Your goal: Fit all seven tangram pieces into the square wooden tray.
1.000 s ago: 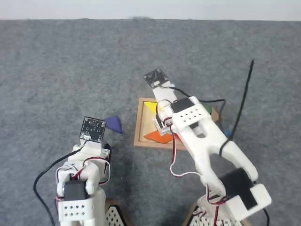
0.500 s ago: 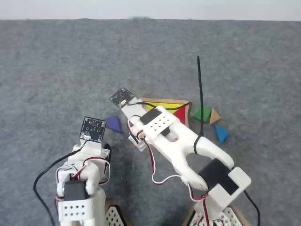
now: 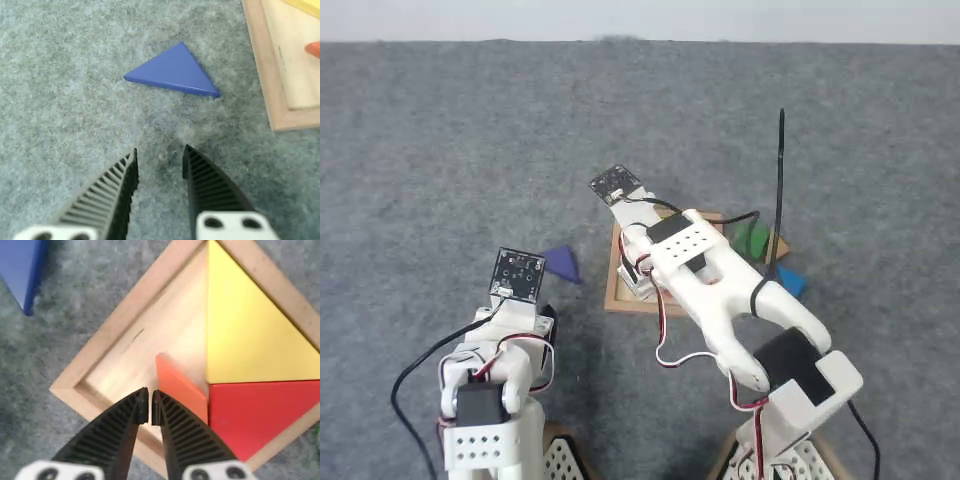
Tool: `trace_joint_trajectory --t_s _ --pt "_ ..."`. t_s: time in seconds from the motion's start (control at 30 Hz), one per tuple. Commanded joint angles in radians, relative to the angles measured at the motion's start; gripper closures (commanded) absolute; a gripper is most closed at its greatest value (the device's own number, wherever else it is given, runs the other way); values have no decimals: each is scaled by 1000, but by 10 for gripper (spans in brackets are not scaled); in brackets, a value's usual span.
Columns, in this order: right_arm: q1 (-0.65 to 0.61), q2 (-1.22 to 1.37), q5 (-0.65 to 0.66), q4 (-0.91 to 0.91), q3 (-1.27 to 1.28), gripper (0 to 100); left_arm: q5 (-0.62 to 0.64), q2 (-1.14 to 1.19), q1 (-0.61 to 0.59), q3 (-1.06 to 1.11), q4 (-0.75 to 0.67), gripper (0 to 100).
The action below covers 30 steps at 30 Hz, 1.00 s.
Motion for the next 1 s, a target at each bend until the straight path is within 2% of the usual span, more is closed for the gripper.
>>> trace_joint_trajectory --t_s 0.0,0.2,0.43,0.6,0.8,0.97 --pt "4 -38 -12 -16 -58 972 9 -20 -6 -15 5 859" --pt "-10 -114 -6 -19 -126 972 9 -20 -6 -15 5 859" --pt "73 -67 -5 35 -149 972 9 -20 -6 -15 5 859" --pt "113 -74 48 50 -60 972 9 -20 -6 -15 5 859" --pt "101 -166 107 10 92 969 9 -20 -6 -15 5 859" --pt "99 -128 115 2 129 969 9 -20 -6 -15 5 859"
